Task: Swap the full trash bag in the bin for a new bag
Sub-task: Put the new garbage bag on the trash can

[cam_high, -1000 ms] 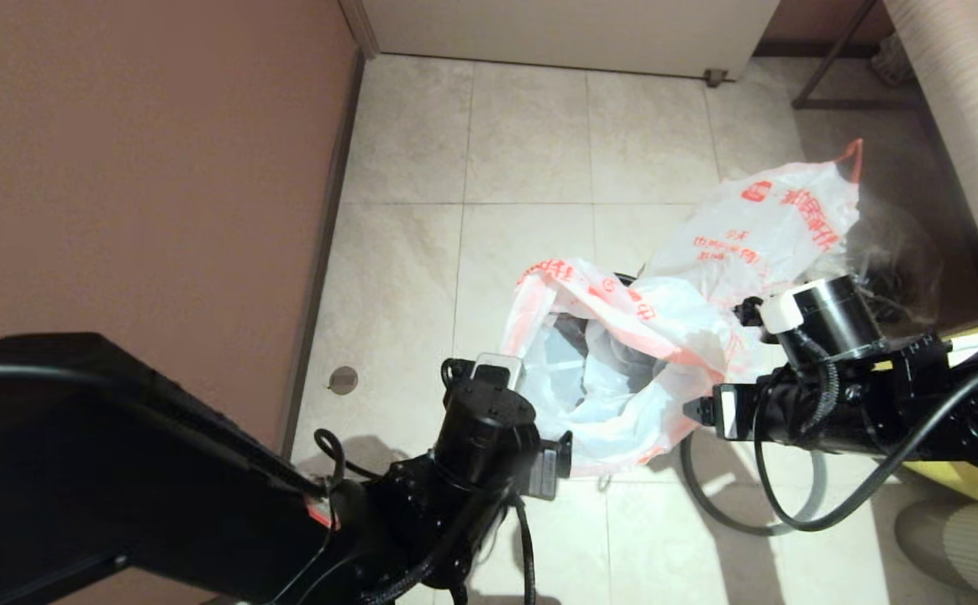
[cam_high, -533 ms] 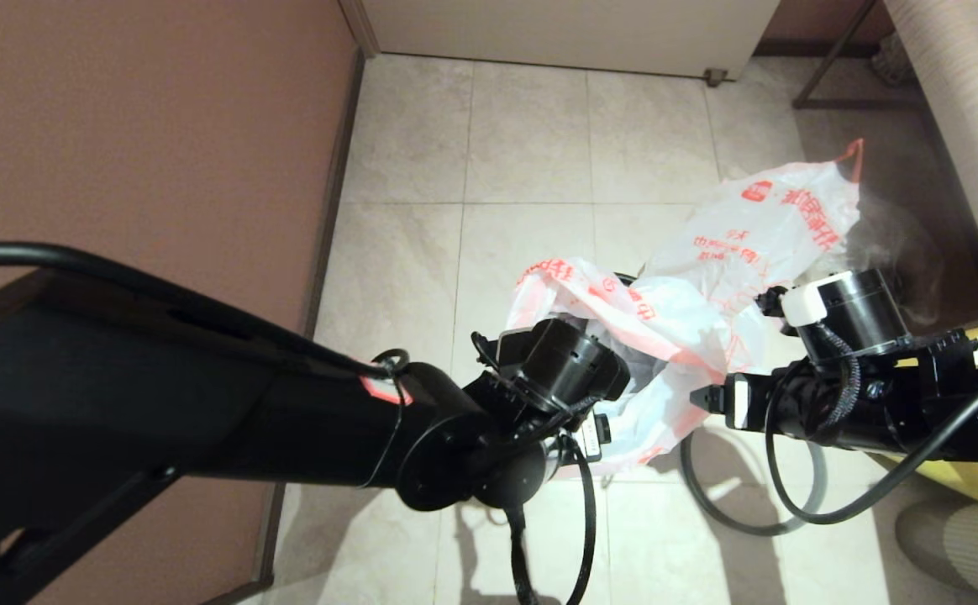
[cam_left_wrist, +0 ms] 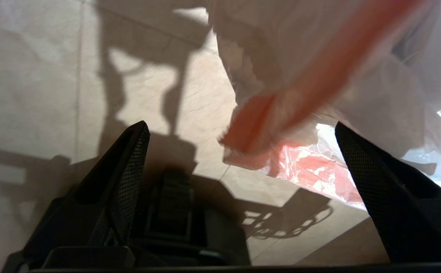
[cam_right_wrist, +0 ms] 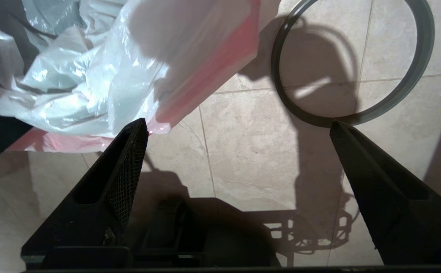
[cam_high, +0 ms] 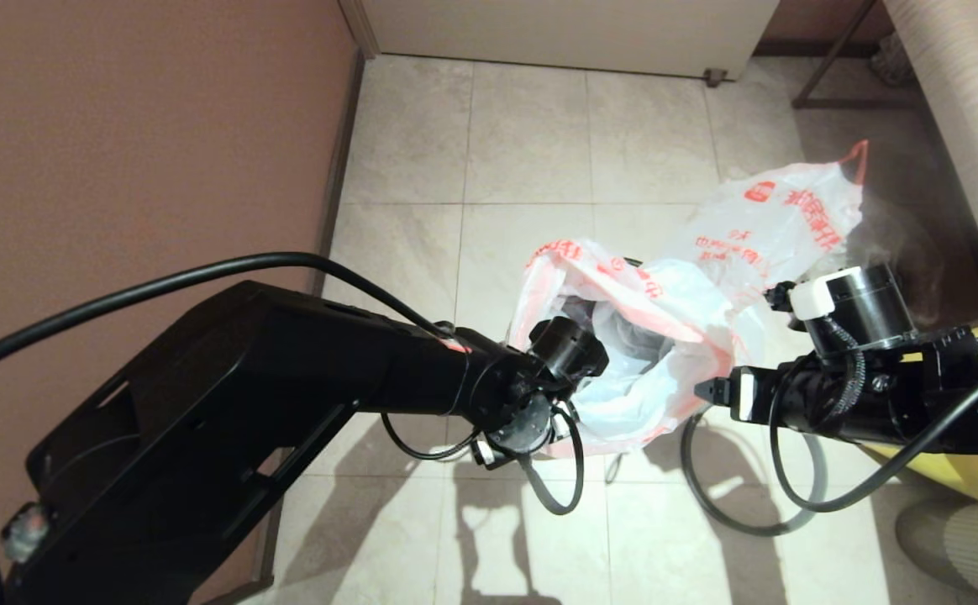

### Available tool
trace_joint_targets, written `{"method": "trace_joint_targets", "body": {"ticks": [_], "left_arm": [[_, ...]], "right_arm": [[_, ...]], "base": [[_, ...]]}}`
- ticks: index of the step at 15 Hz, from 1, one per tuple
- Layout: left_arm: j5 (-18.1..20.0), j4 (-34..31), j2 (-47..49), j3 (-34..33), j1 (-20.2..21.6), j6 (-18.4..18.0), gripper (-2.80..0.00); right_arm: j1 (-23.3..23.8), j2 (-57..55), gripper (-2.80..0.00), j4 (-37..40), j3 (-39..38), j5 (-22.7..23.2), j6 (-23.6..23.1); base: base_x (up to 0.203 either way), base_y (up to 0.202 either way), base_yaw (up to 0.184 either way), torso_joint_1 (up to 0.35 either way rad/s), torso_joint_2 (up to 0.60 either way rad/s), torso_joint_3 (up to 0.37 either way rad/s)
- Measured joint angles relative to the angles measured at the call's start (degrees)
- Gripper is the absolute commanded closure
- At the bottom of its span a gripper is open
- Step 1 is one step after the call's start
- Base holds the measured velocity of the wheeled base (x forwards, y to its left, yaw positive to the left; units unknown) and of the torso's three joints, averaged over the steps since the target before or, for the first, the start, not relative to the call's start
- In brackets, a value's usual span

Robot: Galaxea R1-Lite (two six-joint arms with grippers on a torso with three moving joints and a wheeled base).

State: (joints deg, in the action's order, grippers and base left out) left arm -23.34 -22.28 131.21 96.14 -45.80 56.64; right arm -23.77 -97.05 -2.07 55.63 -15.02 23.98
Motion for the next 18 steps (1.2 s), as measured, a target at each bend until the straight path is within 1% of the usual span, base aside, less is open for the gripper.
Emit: {"method": "trace_joint_targets", "body": {"ticks": [1, 3, 6, 8, 10, 15, 16, 18], "left_arm": [[0.02, 1.48, 0.05, 0.43, 0.20, -0.05, -2.80], [0.02, 1.28, -1.29, 0.13, -0.13, -0.09, -2.80], [-0.18, 0.13, -5.96, -5.28, -4.35, -0.05, -2.80], [-0.40, 0.19, -8.05, -6.40, -5.49, 0.00, -2.80], [-0.61, 0.15, -7.99, -3.43, -5.23, -0.06, -2.80], [-2.37, -0.26, 0.04, 11.13, -2.85, -1.09, -2.80], [-2.91, -0.02, 1.76, 13.17, -2.56, -1.88, -2.80], [-3.30, 0.29, 4.41, 14.80, -2.02, -2.47, -2.80]], "right_arm": [[-0.02, 0.05, -2.80, -0.02, 0.00, 0.01, -0.02], [0.23, 0.19, -2.80, 0.03, 0.00, -0.02, -0.09], [0.46, 0.38, -2.80, 0.07, 0.00, -0.07, -0.11], [0.70, 0.69, -2.80, 0.14, -0.01, -0.04, -0.11], [1.23, 0.92, -2.80, 0.10, -0.06, -0.02, -0.15], [2.43, 1.54, -2.80, -0.20, 0.52, 0.36, -1.22], [2.50, 1.77, -2.80, -0.38, 0.60, 0.88, -1.24], [2.56, 2.37, -2.80, -0.43, 0.62, 1.54, -1.24]], "base": [[0.000, 0.000, 0.000, 0.000, 0.00, 0.000], [0.000, 0.000, 0.000, 0.000, 0.00, 0.000], [0.000, 0.000, 0.000, 0.000, 0.00, 0.000], [0.000, 0.000, 0.000, 0.000, 0.00, 0.000], [0.000, 0.000, 0.000, 0.000, 0.00, 0.000], [0.000, 0.000, 0.000, 0.000, 0.00, 0.000], [0.000, 0.000, 0.000, 0.000, 0.00, 0.000], [0.000, 0.000, 0.000, 0.000, 0.00, 0.000]]}}
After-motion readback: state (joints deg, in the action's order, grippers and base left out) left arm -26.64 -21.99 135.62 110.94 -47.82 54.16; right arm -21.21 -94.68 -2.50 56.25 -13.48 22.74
